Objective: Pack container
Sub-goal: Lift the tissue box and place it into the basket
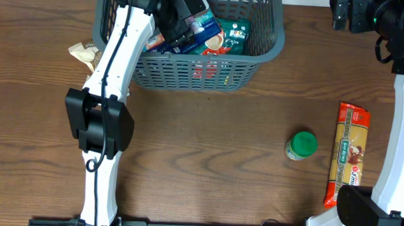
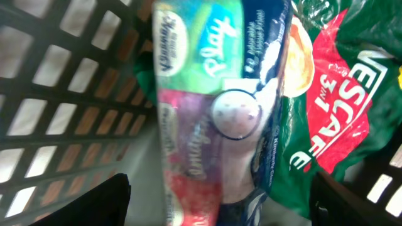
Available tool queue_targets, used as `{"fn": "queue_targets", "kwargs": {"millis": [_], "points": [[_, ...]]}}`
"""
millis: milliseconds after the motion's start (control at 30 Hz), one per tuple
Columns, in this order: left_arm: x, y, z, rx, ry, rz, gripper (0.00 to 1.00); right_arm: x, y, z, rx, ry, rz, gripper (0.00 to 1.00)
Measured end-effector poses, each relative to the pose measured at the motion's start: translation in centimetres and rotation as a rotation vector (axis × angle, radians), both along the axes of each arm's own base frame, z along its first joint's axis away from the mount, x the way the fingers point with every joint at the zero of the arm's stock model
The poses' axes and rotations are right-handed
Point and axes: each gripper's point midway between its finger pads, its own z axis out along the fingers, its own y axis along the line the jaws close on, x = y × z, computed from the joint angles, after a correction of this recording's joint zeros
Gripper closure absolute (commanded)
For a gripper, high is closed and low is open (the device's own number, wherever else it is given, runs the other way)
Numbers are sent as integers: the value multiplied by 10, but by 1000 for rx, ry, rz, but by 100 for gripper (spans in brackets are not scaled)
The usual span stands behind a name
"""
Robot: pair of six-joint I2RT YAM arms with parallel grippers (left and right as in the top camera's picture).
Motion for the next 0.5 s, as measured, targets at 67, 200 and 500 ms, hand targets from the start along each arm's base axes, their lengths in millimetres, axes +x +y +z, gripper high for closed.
{"fn": "queue_targets", "kwargs": {"millis": [67,200,500], "points": [[0,3,10,10,-23,10,23,0,0,0,0,0,0,1],[-5,20,54,40,-110,88,16,0,0,0,0,1,0,1],[-114,125,177,-6,-128,546,14,-1,0,-1,3,7,-3,1]]}}
